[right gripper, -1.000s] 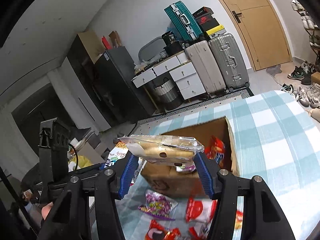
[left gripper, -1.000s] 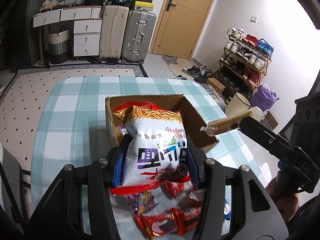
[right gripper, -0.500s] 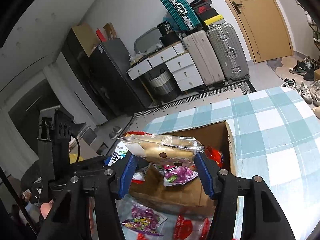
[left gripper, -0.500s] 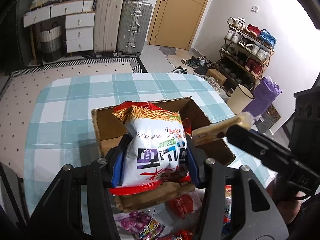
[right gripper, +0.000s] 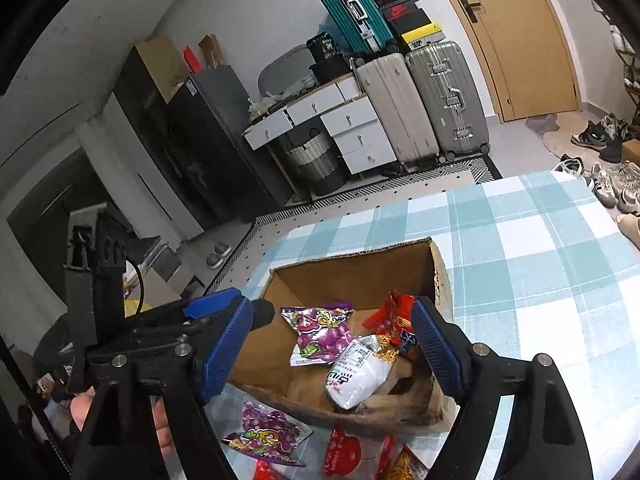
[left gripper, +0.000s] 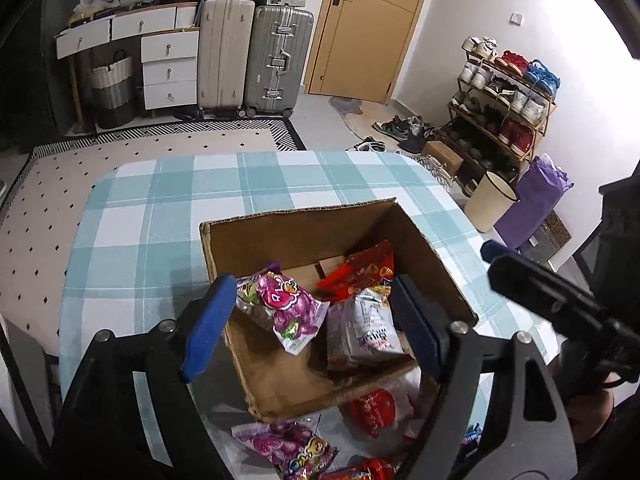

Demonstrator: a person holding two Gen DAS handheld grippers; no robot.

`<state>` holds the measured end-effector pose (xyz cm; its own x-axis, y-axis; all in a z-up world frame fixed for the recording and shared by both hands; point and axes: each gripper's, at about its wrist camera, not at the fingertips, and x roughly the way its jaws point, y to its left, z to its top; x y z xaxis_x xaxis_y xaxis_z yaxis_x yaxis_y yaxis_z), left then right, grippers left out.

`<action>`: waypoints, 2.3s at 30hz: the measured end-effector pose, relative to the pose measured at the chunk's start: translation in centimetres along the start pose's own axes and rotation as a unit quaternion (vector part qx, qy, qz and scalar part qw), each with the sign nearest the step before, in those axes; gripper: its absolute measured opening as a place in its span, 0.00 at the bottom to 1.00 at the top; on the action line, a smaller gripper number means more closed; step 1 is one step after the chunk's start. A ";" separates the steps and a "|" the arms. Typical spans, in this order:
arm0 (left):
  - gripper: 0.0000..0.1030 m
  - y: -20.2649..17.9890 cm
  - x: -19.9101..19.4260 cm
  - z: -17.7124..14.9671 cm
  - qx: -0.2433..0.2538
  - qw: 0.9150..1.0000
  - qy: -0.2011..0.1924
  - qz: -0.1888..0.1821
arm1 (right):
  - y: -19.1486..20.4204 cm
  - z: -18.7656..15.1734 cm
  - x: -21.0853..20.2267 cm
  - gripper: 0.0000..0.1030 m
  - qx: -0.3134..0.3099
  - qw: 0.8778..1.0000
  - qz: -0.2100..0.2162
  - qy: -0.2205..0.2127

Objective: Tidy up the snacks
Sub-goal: 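Open both grippers to drop the white bag and wafer packet into the box, then withdraw both tools from the box toward the remaining snacks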

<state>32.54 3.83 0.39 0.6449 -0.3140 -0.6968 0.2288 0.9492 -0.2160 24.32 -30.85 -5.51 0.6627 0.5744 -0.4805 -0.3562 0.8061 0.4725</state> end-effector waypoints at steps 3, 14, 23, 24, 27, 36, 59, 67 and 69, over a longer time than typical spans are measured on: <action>0.76 -0.4 -1.3 -0.5 0.001 1.000 -0.005 0.005 | 0.3 0.1 -1.0 0.81 -0.002 1.000 0.000 -0.008; 0.80 -2.5 -6.1 -2.8 0.006 0.999 -0.027 0.024 | 1.8 -0.9 -6.0 0.82 -0.010 0.999 0.001 -0.036; 0.85 -4.2 -9.8 -5.6 0.011 0.998 -0.040 0.039 | 2.7 -3.3 -10.1 0.92 -0.018 0.998 0.004 -0.055; 0.86 -4.4 -10.3 -6.1 0.010 0.998 -0.043 0.041 | 2.9 -3.7 -10.6 0.92 -0.022 0.998 0.005 -0.057; 0.94 -4.8 -11.5 -7.2 0.005 0.998 -0.050 0.046 | 3.5 -4.7 -11.8 0.92 -0.033 0.998 0.006 -0.060; 0.99 -5.8 -13.5 -10.4 0.002 0.996 -0.061 0.057 | 4.2 -8.0 -14.9 0.92 -0.050 0.996 0.005 -0.071; 0.99 -5.2 -11.7 -18.8 -0.051 0.996 -0.029 0.068 | 1.9 -16.9 -16.4 0.92 -0.030 0.998 -0.049 -0.030; 0.99 -4.5 -10.3 -20.8 -0.061 0.995 -0.015 0.072 | 0.7 -19.6 -14.3 0.92 -0.026 0.997 -0.073 0.008; 0.99 -4.3 -9.9 -21.3 -0.060 0.995 -0.012 0.072 | 0.5 -20.2 -13.7 0.92 -0.023 0.997 -0.076 0.019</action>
<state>9.70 3.28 -6.35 0.6828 -0.1727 -0.7099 0.0444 0.9797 -0.1957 1.83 -35.47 -13.63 0.6864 0.4498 -0.5714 -0.2848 0.8893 0.3578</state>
